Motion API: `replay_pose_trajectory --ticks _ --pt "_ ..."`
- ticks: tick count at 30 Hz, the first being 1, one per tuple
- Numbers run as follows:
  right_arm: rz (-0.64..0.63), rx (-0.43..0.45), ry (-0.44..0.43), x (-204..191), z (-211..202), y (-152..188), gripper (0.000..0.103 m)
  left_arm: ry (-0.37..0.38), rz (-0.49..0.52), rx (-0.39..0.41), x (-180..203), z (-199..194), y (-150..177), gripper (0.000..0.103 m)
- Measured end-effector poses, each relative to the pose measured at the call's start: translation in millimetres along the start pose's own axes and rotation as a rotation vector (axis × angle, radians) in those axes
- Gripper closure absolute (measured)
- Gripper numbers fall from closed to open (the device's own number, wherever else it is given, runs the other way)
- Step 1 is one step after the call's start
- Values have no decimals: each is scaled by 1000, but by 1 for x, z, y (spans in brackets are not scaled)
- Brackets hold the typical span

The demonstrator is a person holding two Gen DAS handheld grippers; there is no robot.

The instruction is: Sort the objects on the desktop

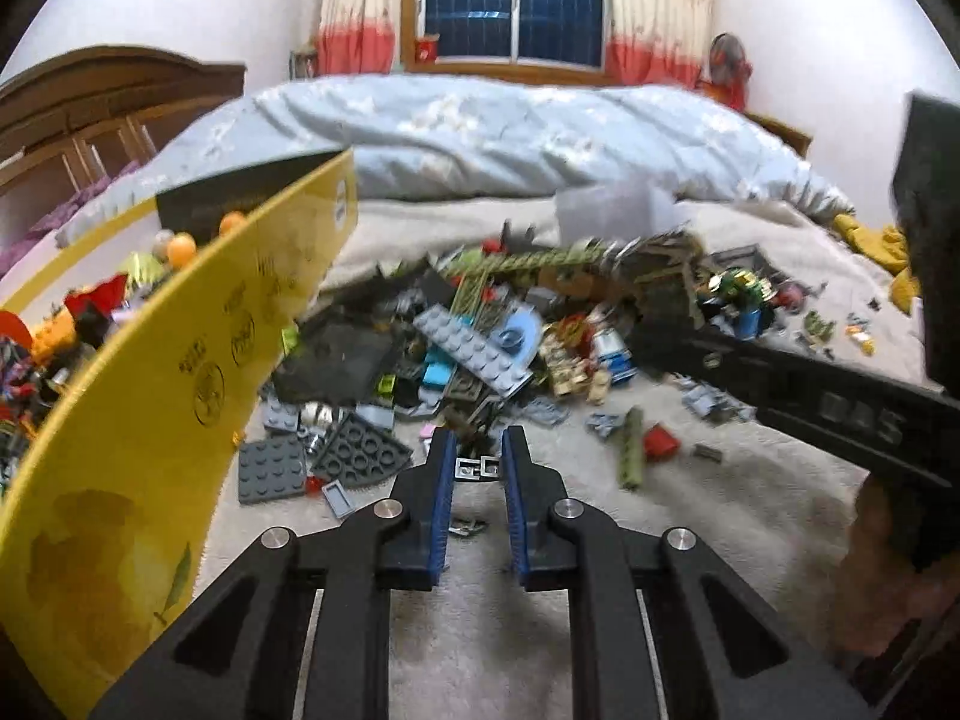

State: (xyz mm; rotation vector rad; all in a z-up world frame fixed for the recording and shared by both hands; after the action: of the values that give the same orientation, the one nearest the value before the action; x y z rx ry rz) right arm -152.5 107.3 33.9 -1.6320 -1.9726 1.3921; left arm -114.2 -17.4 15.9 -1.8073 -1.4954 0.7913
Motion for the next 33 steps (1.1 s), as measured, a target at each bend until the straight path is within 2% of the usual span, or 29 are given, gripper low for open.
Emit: replay_pose_trajectory --ticks 1,3,5,6,7,9,11,13,15,17,20,22,24,25,27,28,31,32,33 --pt "-70 17 18 -7 -9 1 95 12 11 6 3 -5 1 86" --pt "-318 68 124 -28 -32 7 95 37 39 8 8 -13 3 86" --pt "-644 113 287 -49 -47 29 95 41 95 6 16 -20 8 86" --pt "-750 72 324 -51 -45 43 94 43 118 -1 19 -21 11 86" --pt "-791 11 315 -49 -41 56 90 47 136 -17 20 -19 14 86" --pt "-792 -87 219 -42 -35 78 58 44 154 -52 24 -15 22 86" --pt "-788 -139 130 -39 -38 91 55 31 150 -84 20 -11 29 86" --pt "-723 -113 43 -35 -53 80 51 25 139 -87 15 -11 32 86" --pt "-626 -78 6 -24 -63 64 34 18 121 -90 8 -9 33 86" --pt "-565 -80 26 -17 -61 58 34 23 101 -96 5 -9 34 86" --pt "-575 -127 42 -29 -44 66 34 25 75 -104 2 -7 33 86" --pt "-501 -159 26 -31 -42 75 34 16 83 -103 4 -7 33 86" --pt "-389 -189 -35 -33 -39 80 34 14 92 -101 5 -7 33 86" --pt "-402 -192 -46 -36 -41 85 34 16 93 -101 4 -7 34 86" --pt "-533 -192 -33 -43 -42 96 34 22 93 -103 2 -8 35 86" --pt "-551 -200 -34 -43 -42 98 34 25 91 -105 1 -9 35 86" --pt "-493 -225 -26 -35 -36 92 34 34 79 -109 -2 -10 36 86" --pt "-458 -229 -33 -30 -35 88 42 33 78 -109 -2 -10 36 86" --pt "-427 -235 -40 -26 -32 85 64 31 82 -107 -2 -10 36 86"
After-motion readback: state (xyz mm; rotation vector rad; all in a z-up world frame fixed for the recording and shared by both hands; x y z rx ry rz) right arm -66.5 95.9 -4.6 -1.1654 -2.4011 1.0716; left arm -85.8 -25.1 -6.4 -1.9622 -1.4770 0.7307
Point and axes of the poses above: each gripper's, at about its wrist camera, not at the fingertips, and z roughly the way its jaws point, x to its right, y to its underside, the point moved 4 cm from there along z, roughly the way its jaws point, and after that the axes turned 5 degrees about z, right-handed, at the moved point
